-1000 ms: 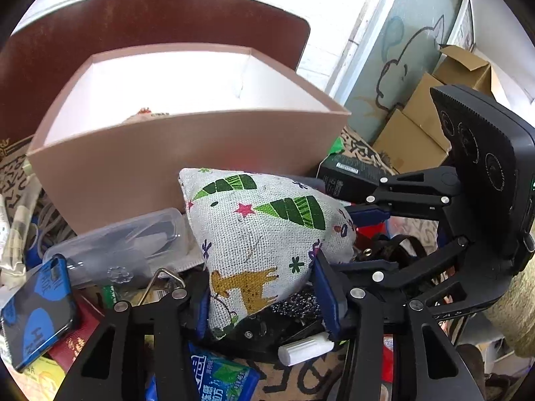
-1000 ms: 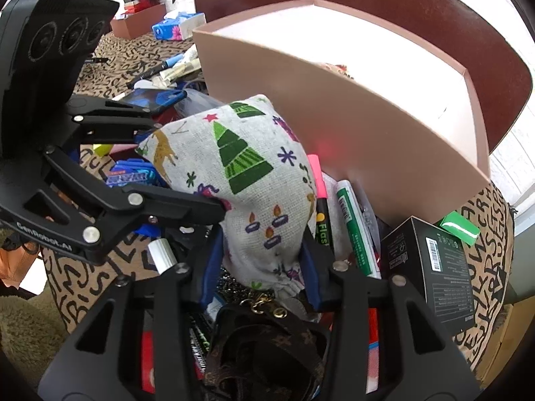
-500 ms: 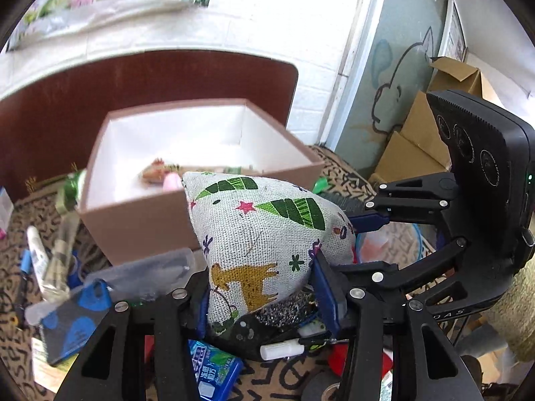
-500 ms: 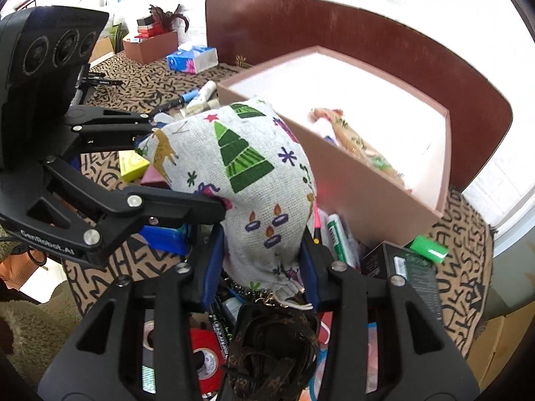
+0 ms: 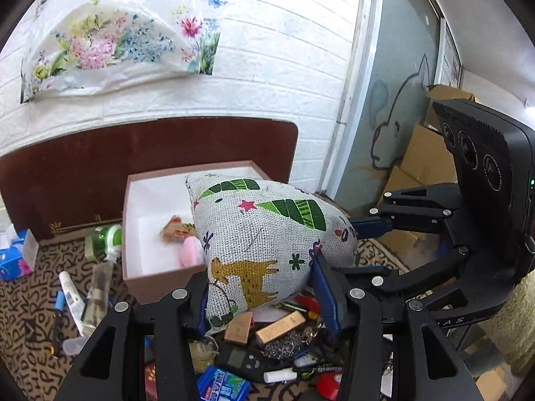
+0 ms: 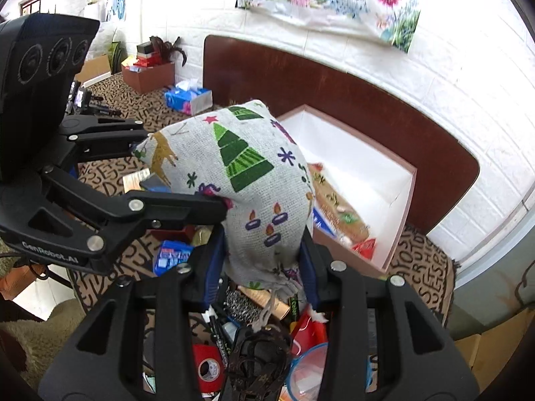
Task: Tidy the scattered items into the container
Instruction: 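Lift the cloth pouch with both grippers and carry it over the box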
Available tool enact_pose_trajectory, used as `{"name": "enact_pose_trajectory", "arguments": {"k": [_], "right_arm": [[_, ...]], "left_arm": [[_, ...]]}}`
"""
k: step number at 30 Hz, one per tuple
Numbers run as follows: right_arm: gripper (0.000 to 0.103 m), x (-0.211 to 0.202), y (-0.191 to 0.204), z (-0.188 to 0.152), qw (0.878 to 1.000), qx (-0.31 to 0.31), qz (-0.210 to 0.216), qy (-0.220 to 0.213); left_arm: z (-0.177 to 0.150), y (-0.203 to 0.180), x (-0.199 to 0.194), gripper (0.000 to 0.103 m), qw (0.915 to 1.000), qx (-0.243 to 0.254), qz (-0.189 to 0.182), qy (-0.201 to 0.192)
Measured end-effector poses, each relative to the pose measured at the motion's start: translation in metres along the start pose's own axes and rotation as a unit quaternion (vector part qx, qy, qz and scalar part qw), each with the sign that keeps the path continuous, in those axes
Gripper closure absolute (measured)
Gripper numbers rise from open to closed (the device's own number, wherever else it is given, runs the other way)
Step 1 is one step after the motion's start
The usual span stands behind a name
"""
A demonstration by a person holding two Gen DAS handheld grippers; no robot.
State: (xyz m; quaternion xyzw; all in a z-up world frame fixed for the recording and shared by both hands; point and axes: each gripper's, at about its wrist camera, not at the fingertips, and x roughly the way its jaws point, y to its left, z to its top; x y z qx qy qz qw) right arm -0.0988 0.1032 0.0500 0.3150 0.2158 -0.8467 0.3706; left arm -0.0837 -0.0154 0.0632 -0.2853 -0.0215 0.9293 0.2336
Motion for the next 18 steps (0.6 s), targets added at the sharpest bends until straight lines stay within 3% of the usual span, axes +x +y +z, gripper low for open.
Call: {"name": "enact_pose_trajectory", "arguments": {"k": [5, 18], "right_arm": [[0.060, -0.006, -0.007, 0.019, 1.000, 0.012, 0.011, -0.002], [0.060, -0.014, -0.020, 0.054, 1.000, 0.002, -0.010, -0.013]], "left_arm": [[0.015, 0.004, -0.007, 0.052, 1.0000, -0.004, 0.003, -0.008], [0.043, 0.017, -0.002, 0.052, 0.9993, -0.007, 0.007, -0.036]]}}
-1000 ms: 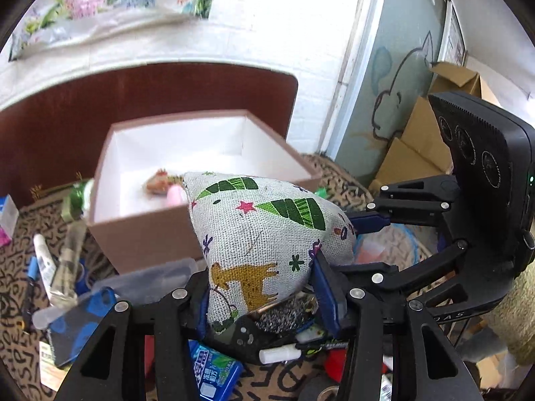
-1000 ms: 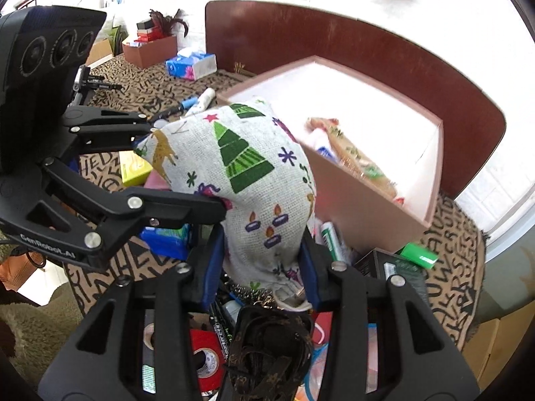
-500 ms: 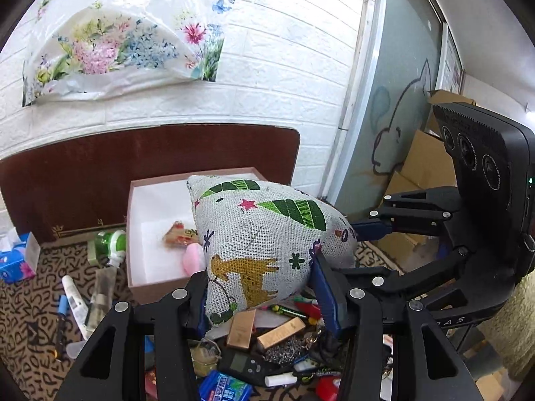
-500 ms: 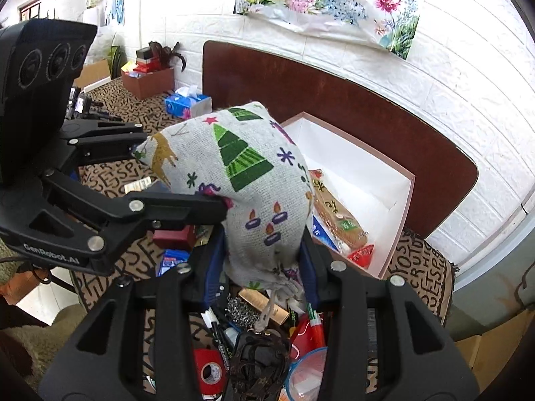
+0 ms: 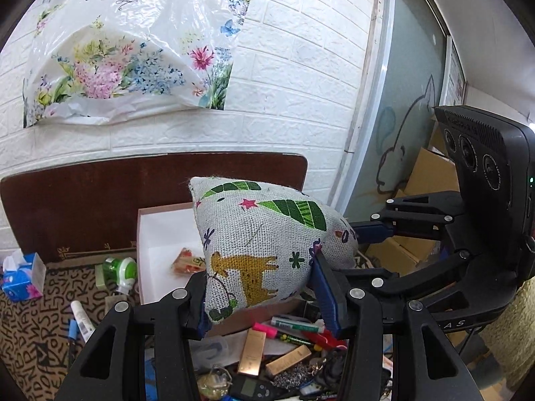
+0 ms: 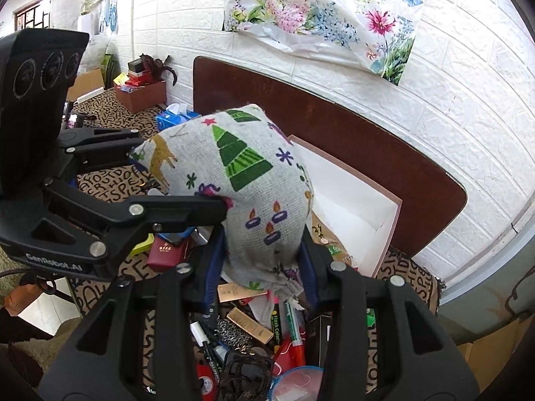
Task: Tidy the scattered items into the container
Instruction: 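Lift the cloth pouch with both grippers and carry it over the box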
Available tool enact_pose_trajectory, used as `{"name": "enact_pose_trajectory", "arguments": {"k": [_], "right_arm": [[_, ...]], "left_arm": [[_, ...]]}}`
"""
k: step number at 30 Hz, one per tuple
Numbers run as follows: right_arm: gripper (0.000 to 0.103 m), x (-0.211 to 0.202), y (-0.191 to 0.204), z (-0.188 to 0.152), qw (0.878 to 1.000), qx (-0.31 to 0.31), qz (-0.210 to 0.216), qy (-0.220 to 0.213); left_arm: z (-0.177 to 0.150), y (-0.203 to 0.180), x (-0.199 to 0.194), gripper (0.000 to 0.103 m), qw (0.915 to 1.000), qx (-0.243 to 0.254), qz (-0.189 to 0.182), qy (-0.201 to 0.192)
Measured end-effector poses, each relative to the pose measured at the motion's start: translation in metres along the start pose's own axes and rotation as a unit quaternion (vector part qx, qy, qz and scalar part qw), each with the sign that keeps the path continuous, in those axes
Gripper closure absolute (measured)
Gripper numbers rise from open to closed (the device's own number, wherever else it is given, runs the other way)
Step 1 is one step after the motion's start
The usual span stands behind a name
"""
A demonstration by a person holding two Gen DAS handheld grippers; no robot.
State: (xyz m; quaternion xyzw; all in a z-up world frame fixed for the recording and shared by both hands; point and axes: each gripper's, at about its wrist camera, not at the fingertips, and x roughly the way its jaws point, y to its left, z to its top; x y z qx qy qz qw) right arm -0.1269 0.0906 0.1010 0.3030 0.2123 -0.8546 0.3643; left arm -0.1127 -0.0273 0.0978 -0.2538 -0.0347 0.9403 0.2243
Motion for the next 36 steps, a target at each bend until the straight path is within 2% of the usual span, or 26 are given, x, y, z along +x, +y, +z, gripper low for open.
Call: {"name": "enact_pose_trajectory", "arguments": {"k": [8, 20, 26, 36], "right_arm": [[0.060, 0.012, -0.019, 0.013, 1.000, 0.001, -0.003, -0.001], [0.060, 0.055, -0.063, 0.028, 1.000, 0.004, -0.006, 0.019], [0.060, 0.089, -0.086, 0.029, 0.999, 0.016, -0.001, 0.036], [0.061, 0.151, -0.122, 0.006, 0.996, 0.050, 0.010, 0.076]], "left_arm": [[0.011, 0.011, 0.020, 0.052, 0.9999, -0.014, -0.003, -0.006], [0.021, 0.038, 0.077, 0.053, 0.9989, -0.045, -0.007, 0.014], [0.018, 0.052, 0.113, 0.053, 0.9974, -0.061, -0.002, 0.039], [-0.003, 0.072, 0.182, 0.053, 0.9907, -0.099, -0.002, 0.094]]}}
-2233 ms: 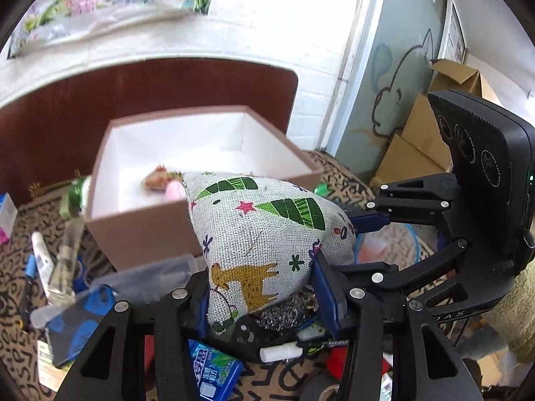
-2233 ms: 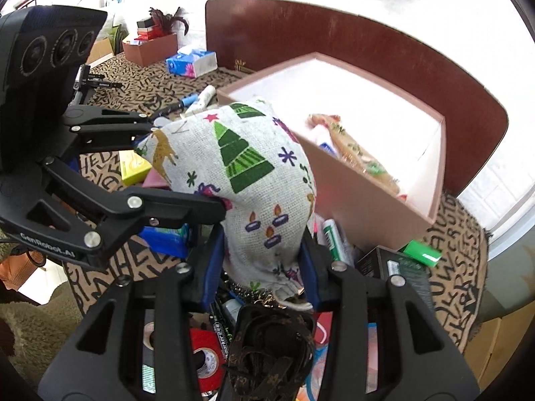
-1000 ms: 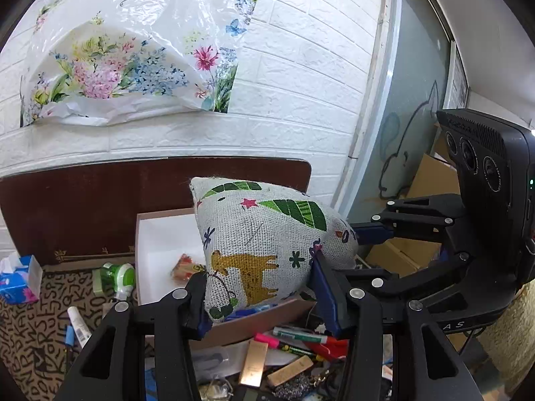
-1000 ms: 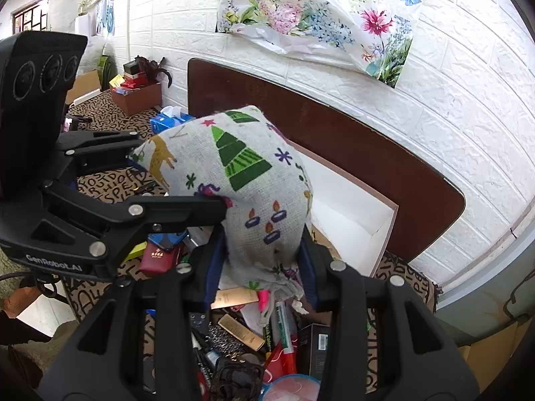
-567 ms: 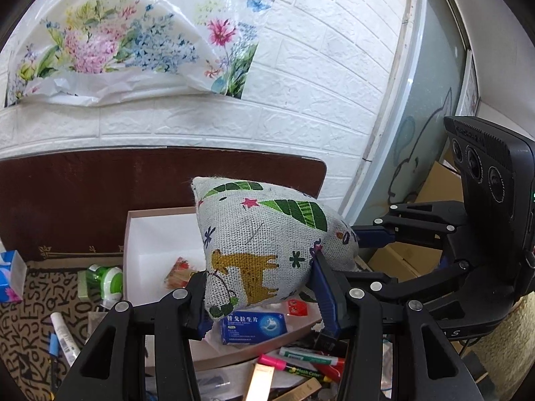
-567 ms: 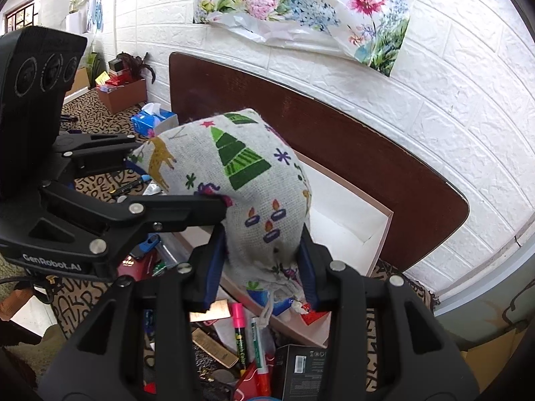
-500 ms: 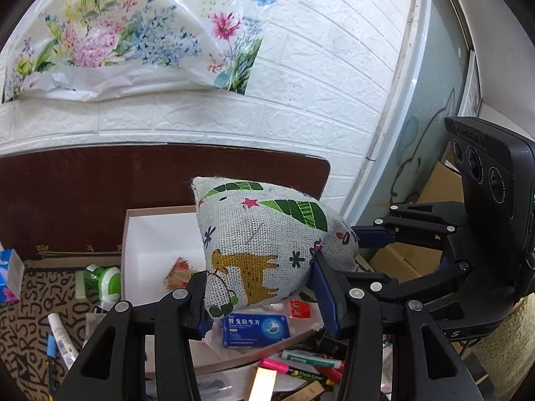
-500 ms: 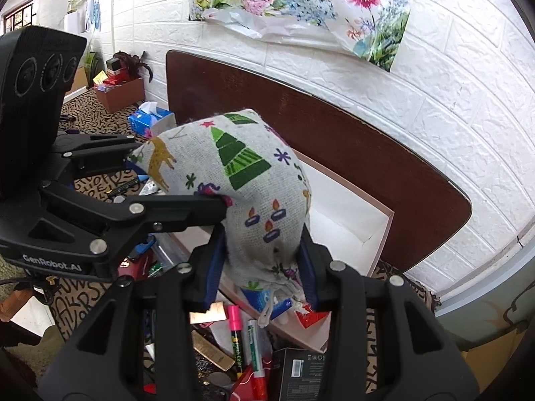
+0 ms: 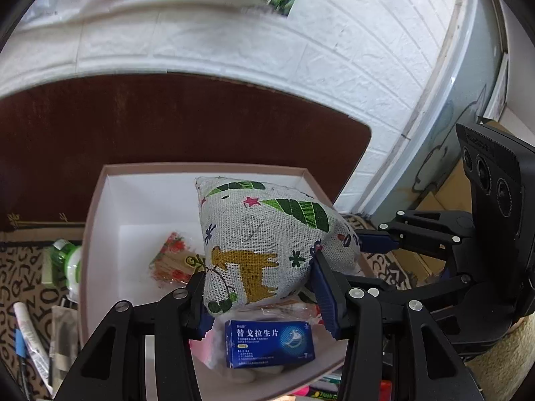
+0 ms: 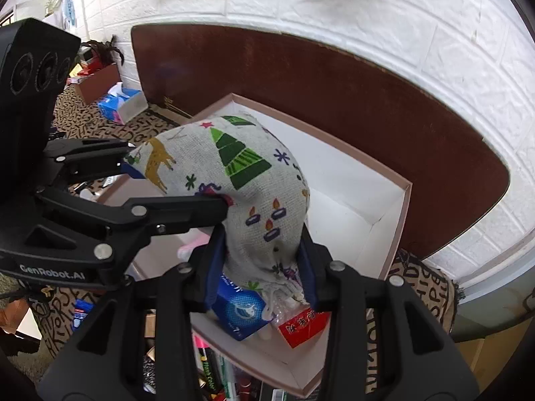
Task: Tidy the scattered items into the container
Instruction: 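Lift the cloth pouch with both grippers and carry it over the box, then open both grippers to drop the cloth pouch into the box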
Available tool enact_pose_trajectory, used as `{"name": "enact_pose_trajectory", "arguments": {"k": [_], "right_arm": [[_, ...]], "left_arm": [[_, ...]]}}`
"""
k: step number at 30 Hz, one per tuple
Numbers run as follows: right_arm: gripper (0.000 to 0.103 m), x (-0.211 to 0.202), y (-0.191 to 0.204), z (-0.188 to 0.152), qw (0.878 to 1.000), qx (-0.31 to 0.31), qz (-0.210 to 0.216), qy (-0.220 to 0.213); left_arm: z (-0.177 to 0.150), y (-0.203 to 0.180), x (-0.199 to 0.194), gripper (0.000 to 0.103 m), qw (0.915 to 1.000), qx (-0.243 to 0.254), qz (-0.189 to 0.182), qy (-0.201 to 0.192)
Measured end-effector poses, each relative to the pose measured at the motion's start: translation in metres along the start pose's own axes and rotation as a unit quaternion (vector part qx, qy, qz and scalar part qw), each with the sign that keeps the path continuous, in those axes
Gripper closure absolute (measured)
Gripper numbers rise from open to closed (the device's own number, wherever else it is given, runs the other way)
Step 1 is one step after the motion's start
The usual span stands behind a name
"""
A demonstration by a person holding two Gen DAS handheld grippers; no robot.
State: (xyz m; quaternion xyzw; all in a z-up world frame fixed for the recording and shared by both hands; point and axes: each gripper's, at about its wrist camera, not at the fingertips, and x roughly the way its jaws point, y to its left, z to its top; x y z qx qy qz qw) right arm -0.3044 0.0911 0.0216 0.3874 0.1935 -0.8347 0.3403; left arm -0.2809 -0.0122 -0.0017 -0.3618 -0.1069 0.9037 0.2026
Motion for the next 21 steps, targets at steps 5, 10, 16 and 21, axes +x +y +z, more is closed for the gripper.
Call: {"name": "enact_pose_trajectory", "arguments": {"k": [5, 10, 16, 21], "right_arm": [[0.061, 0.027, -0.014, -0.005, 1.000, 0.019, 0.005, 0.022], [0.061, 0.044, -0.021, -0.013, 0.999, 0.028, 0.007, 0.038], [0.061, 0.059, -0.026, -0.022, 0.998, 0.038, 0.009, 0.052], [0.060, 0.065, -0.029, -0.027, 0.997, 0.044, 0.014, 0.057]], "left_arm": [[-0.004, 0.008, 0.025, 0.053, 0.9996, -0.013, 0.006, 0.023], [-0.010, 0.012, 0.043, 0.053, 0.9989, -0.022, 0.007, 0.041], [-0.017, 0.016, 0.056, 0.053, 0.9980, -0.030, 0.006, 0.056], [-0.018, 0.015, 0.058, 0.053, 0.9979, -0.026, 0.010, 0.059]]}}
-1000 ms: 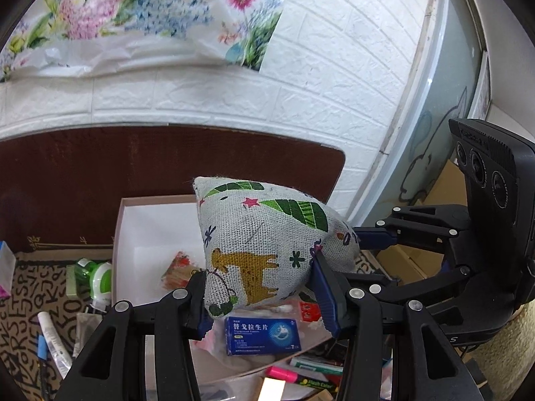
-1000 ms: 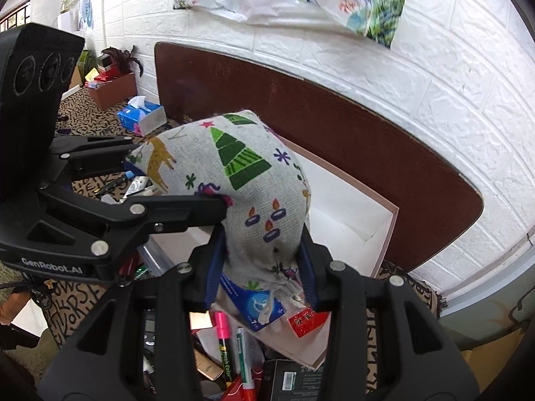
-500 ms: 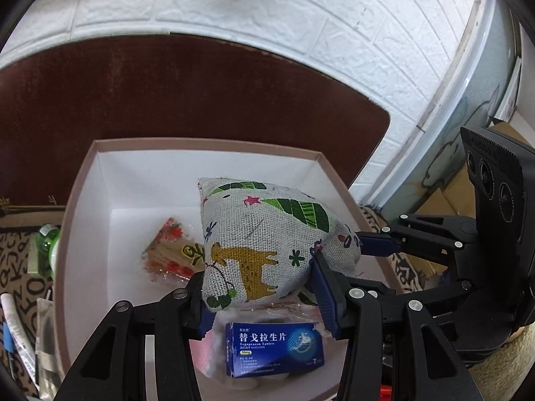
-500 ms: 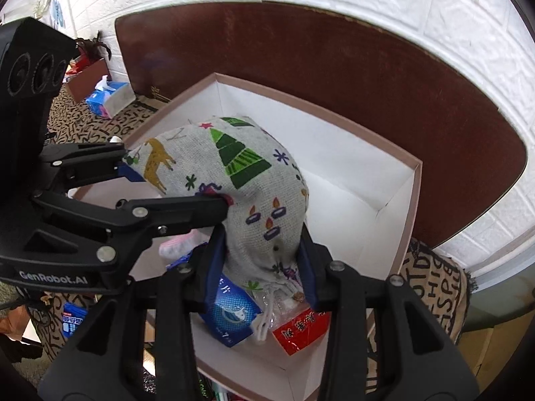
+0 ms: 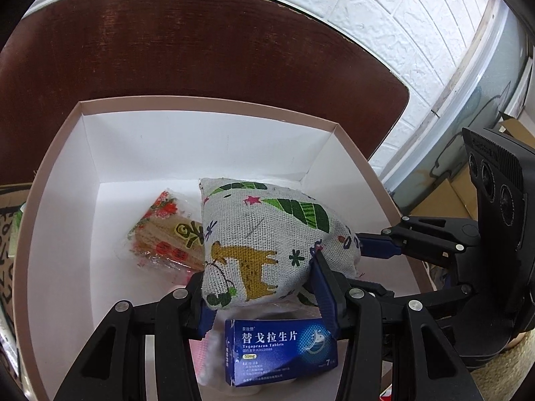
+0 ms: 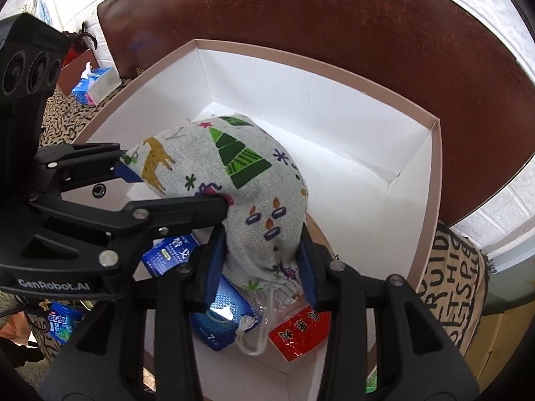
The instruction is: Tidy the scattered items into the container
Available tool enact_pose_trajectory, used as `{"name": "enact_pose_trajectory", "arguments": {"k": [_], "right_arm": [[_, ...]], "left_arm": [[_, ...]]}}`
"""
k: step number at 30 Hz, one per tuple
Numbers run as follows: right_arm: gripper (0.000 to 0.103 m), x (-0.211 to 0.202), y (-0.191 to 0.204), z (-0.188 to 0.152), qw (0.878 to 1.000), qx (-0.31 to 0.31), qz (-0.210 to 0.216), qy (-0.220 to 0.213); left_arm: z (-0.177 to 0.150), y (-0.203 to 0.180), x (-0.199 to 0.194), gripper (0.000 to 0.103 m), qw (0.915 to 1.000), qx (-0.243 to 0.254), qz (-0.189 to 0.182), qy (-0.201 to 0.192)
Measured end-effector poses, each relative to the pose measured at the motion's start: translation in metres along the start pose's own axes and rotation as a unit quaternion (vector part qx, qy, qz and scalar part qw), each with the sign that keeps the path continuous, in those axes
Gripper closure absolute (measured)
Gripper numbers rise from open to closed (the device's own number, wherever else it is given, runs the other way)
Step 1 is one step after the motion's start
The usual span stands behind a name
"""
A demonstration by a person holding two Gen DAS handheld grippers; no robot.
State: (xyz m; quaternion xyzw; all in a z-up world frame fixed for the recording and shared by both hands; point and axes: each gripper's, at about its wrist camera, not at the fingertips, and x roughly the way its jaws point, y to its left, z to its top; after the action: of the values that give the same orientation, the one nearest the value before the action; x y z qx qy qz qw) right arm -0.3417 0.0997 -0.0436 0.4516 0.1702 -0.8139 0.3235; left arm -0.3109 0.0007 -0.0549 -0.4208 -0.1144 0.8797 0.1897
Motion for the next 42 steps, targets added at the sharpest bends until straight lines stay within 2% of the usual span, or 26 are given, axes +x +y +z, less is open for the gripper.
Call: {"name": "enact_pose_trajectory", "arguments": {"k": [11, 13, 17, 23, 26, 33, 42], "right_arm": [[0.055, 0.003, -0.001, -0.003, 1.000, 0.017, -0.008, 0.006], [0.054, 0.000, -0.001, -0.002, 1.000, 0.021, -0.004, 0.000], [0.032, -0.010, 0.001, -0.001, 0.999, 0.028, -0.012, -0.020], [0.029, -0.027, 0.011, -0.004, 0.999, 0.033, -0.012, -0.042], [0.023, -0.040, 0.021, -0.009, 0.998, 0.030, -0.022, -0.053], [0.020, -0.079, 0.056, -0.028, 0.995, 0.012, -0.049, -0.082], [0.019, -0.112, 0.091, -0.064, 0.993, 0.020, -0.052, -0.106]], "left_arm": [[-0.001, 0.003, 0.001, 0.053, 0.9999, -0.016, 0.001, 0.006], [0.000, 0.004, -0.003, 0.050, 0.9998, -0.020, 0.001, -0.001], [0.002, 0.000, -0.014, 0.048, 0.9998, -0.013, 0.003, -0.015], [0.001, -0.010, -0.037, 0.041, 0.9992, 0.004, 0.015, -0.038], [-0.003, -0.017, -0.055, 0.031, 0.9978, 0.013, 0.026, -0.060], [-0.027, -0.030, -0.106, 0.021, 0.9899, 0.038, 0.065, -0.120], [-0.077, -0.039, -0.154, 0.020, 0.9824, 0.033, 0.097, -0.156]]}}
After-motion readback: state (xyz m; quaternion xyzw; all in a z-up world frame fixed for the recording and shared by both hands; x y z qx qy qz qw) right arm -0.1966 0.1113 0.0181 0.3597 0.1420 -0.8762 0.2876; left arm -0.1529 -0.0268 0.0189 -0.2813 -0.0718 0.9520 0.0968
